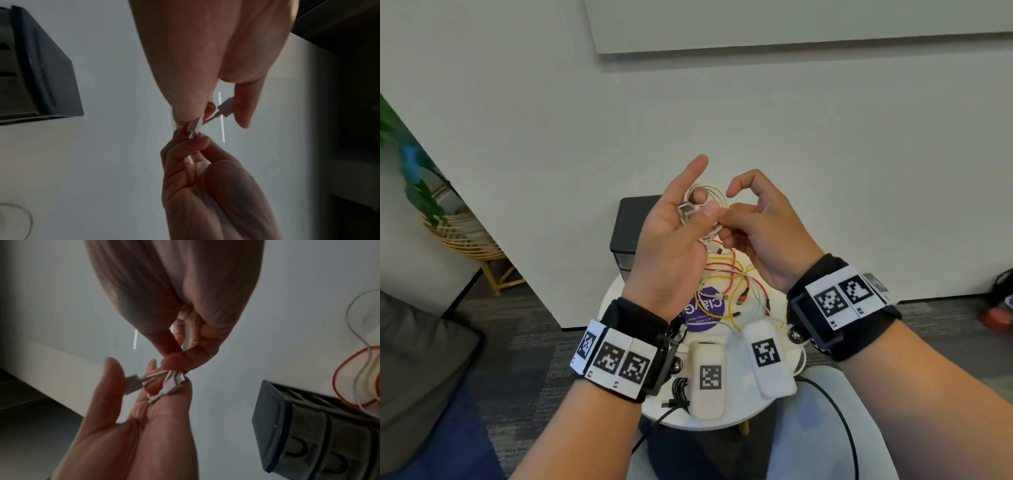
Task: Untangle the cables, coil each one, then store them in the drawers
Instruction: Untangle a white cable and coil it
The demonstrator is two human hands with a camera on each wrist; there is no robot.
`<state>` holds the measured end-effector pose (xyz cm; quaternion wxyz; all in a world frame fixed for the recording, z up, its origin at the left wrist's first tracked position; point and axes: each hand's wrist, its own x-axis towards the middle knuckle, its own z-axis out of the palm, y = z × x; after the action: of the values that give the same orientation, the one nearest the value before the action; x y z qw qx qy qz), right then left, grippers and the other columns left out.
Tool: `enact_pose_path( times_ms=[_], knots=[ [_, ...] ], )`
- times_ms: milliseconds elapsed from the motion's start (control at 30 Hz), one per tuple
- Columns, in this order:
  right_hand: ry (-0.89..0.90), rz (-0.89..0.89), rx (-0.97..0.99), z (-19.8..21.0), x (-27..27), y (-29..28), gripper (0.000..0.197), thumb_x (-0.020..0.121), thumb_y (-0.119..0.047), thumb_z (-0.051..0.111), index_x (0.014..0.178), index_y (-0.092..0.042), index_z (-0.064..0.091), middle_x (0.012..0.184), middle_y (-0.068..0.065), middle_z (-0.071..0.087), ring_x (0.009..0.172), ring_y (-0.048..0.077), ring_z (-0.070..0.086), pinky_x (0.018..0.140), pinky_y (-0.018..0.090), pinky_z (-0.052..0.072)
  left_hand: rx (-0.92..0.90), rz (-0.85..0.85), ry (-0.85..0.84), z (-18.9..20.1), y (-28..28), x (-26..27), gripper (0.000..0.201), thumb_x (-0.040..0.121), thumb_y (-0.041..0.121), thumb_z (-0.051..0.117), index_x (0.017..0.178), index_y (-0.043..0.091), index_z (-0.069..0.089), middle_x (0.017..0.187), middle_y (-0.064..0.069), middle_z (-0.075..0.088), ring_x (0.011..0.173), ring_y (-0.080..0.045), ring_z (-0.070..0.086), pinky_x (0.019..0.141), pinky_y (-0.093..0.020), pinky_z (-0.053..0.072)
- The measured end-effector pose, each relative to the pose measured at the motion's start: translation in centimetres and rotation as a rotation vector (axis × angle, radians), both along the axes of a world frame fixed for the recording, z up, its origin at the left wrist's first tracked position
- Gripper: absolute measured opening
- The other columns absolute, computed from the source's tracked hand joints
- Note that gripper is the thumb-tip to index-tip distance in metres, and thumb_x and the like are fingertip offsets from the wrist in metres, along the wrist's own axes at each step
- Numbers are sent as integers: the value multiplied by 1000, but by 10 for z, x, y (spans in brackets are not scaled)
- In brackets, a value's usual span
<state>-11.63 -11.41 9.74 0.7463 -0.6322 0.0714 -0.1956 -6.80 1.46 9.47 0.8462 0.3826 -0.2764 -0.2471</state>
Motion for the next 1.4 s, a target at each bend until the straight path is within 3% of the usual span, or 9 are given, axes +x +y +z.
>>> enact_pose_path(
  times_ms=[133, 333, 400, 700, 900, 1067, 1200, 1300, 1400],
  knots=[
    [11, -25, -26, -1, 1, -1, 23, 92, 5, 64, 101, -11, 49, 62, 11, 55, 51, 19, 53, 50, 24, 48, 41, 92, 77, 4, -4, -2, 38, 107, 11, 42, 142, 6, 54, 82, -3, 49, 69, -11, 39, 59, -21, 47],
    [11, -45, -6, -2, 1, 0, 28, 92, 7, 62, 102, -13, 45, 67, 12, 54, 51, 18, 53, 50, 25, 47, 125, 152, -20, 6, -9, -5, 36, 98, 3, 56, 134, 8, 58, 90, -14, 57, 76, -15, 60, 69, -29, 54],
    [16, -36, -13, 0, 3, 0, 29, 91, 7, 63, 104, -13, 46, 72, 17, 52, 50, 18, 53, 49, 25, 47, 123, 178, -22, 8, -11, -5, 31, 101, 3, 54, 132, 6, 59, 83, -9, 62, 71, -12, 63, 63, -25, 55],
    [94, 37, -150, 1, 4, -7, 39, 92, 4, 65, 123, -14, 51, 74, 13, 57, 56, 17, 54, 54, 27, 46, 75, 204, 126, 10, -12, -1, 18, 104, 2, 41, 105, 4, 59, 58, 1, 43, 49, -9, 49, 47, -21, 45],
    [253, 87, -404, -7, -4, -8, 26, 95, -30, 68, 118, -20, 61, 93, 5, 72, 74, 7, 62, 66, 22, 42, 130, 268, 138, 7, -14, 9, 20, 104, 1, 43, 102, 7, 61, 59, 4, 41, 52, -7, 43, 51, -21, 43],
    [261, 186, -467, -14, -13, -9, 13, 95, -10, 67, 100, 1, 72, 76, 11, 75, 62, 14, 64, 59, 20, 49, 152, 350, 127, 6, -13, 17, 20, 104, 2, 44, 101, 10, 62, 63, 5, 40, 58, -7, 40, 59, -22, 37],
    [198, 82, -725, -5, -10, -4, 14, 93, -15, 70, 85, -5, 75, 67, 5, 74, 56, 16, 66, 60, 21, 51, 122, 370, 143, 5, -13, 18, 21, 103, 0, 42, 102, 9, 61, 61, 4, 41, 57, -8, 41, 65, -28, 37],
    [190, 61, -684, -1, -5, 1, 23, 93, -29, 72, 86, -7, 72, 69, 9, 74, 64, 25, 71, 60, 26, 52, 127, 388, 142, 7, -14, 18, 19, 103, 2, 44, 104, 10, 62, 62, 3, 42, 59, -10, 42, 67, -31, 39],
    [139, 56, -614, -2, -2, 3, 23, 94, -23, 71, 82, -4, 72, 68, 15, 72, 54, 23, 67, 53, 20, 46, 144, 394, 118, 9, -14, 17, 18, 104, 5, 44, 104, 11, 61, 61, 4, 41, 57, -9, 41, 61, -31, 36]
  ],
)
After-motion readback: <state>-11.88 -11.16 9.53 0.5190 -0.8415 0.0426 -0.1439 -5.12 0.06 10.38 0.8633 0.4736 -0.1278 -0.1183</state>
